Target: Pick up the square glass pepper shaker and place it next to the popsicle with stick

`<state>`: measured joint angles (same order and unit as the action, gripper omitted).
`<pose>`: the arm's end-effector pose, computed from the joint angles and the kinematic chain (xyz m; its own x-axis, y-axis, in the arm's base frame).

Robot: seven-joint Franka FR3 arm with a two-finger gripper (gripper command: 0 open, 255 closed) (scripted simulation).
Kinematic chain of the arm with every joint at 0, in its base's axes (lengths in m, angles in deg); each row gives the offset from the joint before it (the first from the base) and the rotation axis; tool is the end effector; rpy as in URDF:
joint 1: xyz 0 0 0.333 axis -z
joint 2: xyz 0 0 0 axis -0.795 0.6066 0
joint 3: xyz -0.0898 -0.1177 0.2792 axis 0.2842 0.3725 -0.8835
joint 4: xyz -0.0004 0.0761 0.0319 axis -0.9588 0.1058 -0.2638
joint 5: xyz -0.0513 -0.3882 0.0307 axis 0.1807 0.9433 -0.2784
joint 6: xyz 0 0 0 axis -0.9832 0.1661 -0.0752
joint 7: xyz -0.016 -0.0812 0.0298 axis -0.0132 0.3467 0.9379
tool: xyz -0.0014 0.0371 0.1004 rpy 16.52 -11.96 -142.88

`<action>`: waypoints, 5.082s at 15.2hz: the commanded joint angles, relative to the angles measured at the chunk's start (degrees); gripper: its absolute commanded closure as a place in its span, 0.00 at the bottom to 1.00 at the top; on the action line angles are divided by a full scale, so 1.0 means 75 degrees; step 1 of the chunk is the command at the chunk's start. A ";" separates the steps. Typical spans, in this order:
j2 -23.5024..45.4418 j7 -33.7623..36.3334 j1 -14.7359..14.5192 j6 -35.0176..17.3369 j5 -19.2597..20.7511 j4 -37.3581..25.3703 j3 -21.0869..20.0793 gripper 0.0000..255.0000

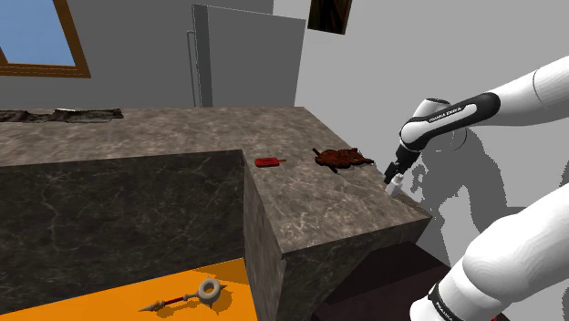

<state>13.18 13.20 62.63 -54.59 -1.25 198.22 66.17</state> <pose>0.3271 -0.2857 0.3409 0.9905 -0.1048 0.0888 -0.1082 -0.9935 0.0343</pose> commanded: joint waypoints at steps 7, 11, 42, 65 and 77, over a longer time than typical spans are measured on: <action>0.0001 -0.0001 0.0000 0.0000 -0.0001 -0.0001 0.0001 1.00; -0.0088 0.0031 0.0019 0.0124 0.0037 -0.0041 -0.0029 1.00; -0.1624 0.0357 0.0160 0.3623 0.0206 -0.2056 -0.0773 1.00; 0.0754 0.4056 -0.1599 0.3496 -0.0897 -0.3987 -0.3363 1.00; 0.3174 0.5611 -0.2388 0.4103 -0.0932 -0.6934 -0.4177 1.00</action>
<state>35.13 54.38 45.17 -24.06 -8.32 148.28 35.20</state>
